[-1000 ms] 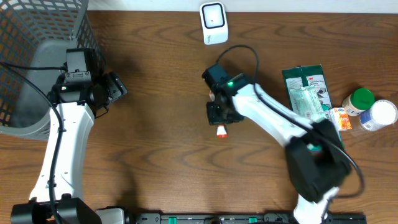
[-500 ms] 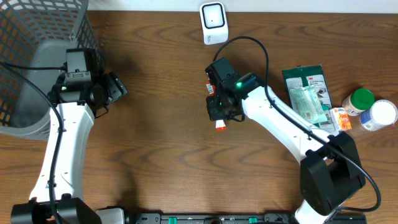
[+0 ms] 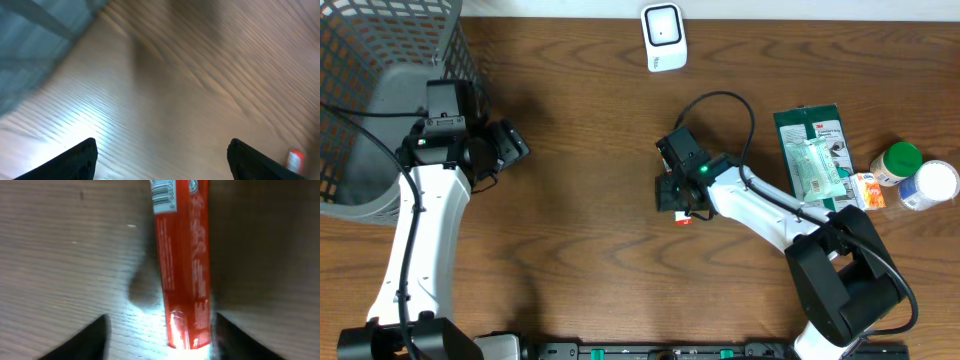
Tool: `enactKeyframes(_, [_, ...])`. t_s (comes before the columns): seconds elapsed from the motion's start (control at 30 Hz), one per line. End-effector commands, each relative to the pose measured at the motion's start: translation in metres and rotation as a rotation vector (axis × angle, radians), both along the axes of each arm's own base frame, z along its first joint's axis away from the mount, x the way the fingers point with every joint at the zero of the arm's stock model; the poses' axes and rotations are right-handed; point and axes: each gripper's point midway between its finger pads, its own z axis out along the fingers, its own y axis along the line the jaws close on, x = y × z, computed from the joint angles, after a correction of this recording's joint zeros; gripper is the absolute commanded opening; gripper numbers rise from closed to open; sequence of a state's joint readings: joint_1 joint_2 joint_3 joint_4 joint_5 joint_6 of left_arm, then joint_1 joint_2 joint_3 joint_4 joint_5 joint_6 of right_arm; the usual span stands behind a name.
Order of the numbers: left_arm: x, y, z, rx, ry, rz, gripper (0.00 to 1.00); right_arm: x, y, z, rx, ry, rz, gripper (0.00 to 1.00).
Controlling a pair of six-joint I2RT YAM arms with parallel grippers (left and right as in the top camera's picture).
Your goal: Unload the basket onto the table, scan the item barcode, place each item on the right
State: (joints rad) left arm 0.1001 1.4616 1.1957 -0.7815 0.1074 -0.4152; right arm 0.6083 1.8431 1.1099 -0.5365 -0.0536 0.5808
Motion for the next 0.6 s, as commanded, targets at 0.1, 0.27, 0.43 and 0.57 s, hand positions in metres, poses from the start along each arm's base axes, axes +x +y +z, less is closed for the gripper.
enactKeyframes(0.1, [-0.002, -0.043, 0.004, -0.107, -0.009, -0.115, 0.84, 0.016, 0.005, 0.005, 0.052, -0.038, -0.037, 0.86])
enactKeyframes(0.27, [-0.004, -0.076, 0.000, -0.107, 0.009, -0.210, 0.84, 0.033, -0.004, 0.018, 0.108, -0.026, -0.082, 0.86])
enactKeyframes(0.43, [-0.011, -0.117, -0.015, -0.118, 0.066, -0.299, 0.75, 0.055, -0.031, 0.039, 0.141, -0.011, -0.104, 0.86])
enactKeyframes(0.57, [-0.021, -0.166, -0.033, -0.115, 0.106, -0.429, 0.59, 0.068, -0.067, 0.050, 0.127, 0.007, -0.135, 0.91])
